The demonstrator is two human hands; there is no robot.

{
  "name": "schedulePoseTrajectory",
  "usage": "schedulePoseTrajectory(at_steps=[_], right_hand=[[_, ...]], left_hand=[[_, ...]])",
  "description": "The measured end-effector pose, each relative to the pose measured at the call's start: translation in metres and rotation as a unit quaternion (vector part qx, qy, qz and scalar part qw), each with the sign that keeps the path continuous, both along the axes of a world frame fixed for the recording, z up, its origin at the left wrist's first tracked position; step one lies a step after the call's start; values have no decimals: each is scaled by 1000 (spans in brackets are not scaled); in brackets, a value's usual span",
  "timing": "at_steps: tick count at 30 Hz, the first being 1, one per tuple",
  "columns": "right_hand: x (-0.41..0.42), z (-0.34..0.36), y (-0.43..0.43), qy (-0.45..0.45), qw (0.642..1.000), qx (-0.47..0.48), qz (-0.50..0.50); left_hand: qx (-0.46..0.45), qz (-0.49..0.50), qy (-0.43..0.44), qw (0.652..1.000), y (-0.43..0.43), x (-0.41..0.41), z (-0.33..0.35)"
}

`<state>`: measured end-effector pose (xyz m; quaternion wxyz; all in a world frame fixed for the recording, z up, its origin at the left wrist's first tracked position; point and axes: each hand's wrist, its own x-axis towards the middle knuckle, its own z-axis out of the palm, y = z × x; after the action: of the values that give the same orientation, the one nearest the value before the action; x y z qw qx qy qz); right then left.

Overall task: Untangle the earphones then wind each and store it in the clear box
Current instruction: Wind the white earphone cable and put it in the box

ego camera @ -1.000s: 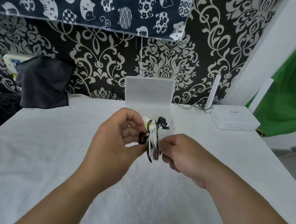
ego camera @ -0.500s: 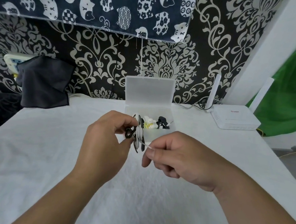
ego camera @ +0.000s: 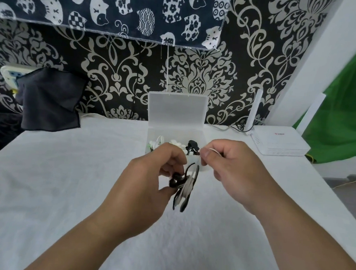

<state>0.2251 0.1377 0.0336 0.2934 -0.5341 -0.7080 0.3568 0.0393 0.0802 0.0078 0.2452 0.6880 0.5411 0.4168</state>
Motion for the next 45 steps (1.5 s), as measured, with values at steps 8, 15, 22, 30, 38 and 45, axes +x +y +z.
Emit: schedulePoseTrajectory(at_steps=[8, 15, 22, 30, 38, 45], right_hand=[[-12, -20, 1, 102, 982, -154, 31], [-24, -22, -11, 110, 959, -241, 99], [-26, -13, -19, 65, 955, -246, 152], [-27, -8, -19, -60, 988, -92, 105], [-31, -13, -23, -142, 983, 79, 84], [-30, -13, -23, -142, 976, 126, 107]], left_hand=[[15, -1, -147, 989, 1, 4, 5], [23, 96, -215, 972, 8, -5, 3], [42, 190, -54, 979, 9, -11, 0], [104, 133, 163, 972, 6, -9, -2], [131, 67, 168, 975, 4, -6, -5], [108, 72, 43, 991, 2, -7, 4]])
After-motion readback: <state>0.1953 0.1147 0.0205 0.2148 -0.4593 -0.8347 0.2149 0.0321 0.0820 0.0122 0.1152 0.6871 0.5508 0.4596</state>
